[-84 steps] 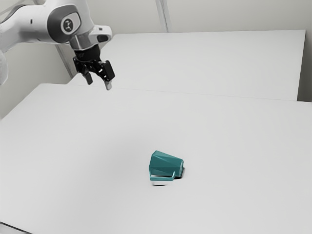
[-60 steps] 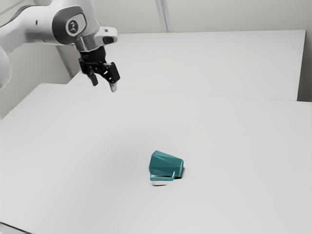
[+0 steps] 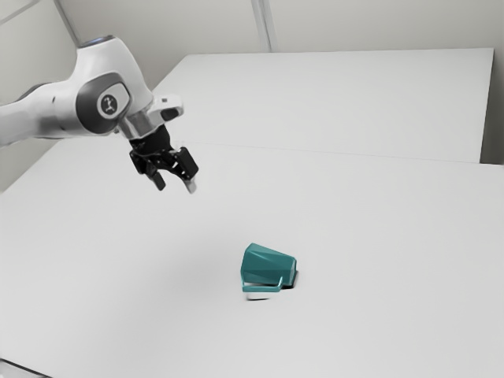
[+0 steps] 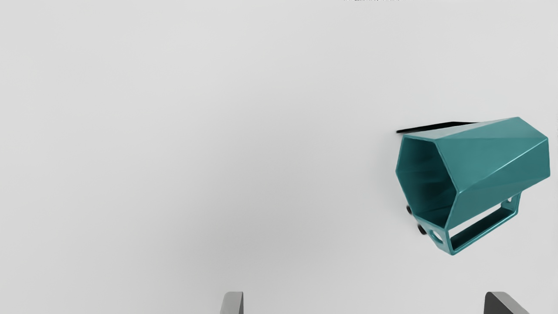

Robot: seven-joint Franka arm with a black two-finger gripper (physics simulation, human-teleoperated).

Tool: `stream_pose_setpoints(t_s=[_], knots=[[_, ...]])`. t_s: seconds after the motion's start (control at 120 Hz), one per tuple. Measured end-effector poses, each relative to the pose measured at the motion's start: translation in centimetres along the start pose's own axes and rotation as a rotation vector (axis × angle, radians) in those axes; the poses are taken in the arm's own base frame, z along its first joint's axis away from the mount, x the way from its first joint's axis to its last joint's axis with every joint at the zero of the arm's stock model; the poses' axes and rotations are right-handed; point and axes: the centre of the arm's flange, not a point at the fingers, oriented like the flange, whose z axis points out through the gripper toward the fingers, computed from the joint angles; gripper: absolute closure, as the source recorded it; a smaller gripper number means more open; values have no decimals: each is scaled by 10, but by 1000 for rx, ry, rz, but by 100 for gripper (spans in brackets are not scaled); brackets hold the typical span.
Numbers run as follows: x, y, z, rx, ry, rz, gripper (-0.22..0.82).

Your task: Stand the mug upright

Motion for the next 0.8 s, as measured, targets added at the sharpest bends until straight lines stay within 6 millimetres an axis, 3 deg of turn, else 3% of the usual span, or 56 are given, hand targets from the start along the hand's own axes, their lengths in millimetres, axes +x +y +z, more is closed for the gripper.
stream_pose_setpoints(t_s=[0.175, 0.367, 0.583, 0.8], knots=[[-17, 0, 38, -98, 58, -100, 0], [-26, 0, 67, -217, 112, -238, 0], [-24, 0, 88, -250, 130, -314, 0], [-18, 16, 109, -236, 111, -278, 1]])
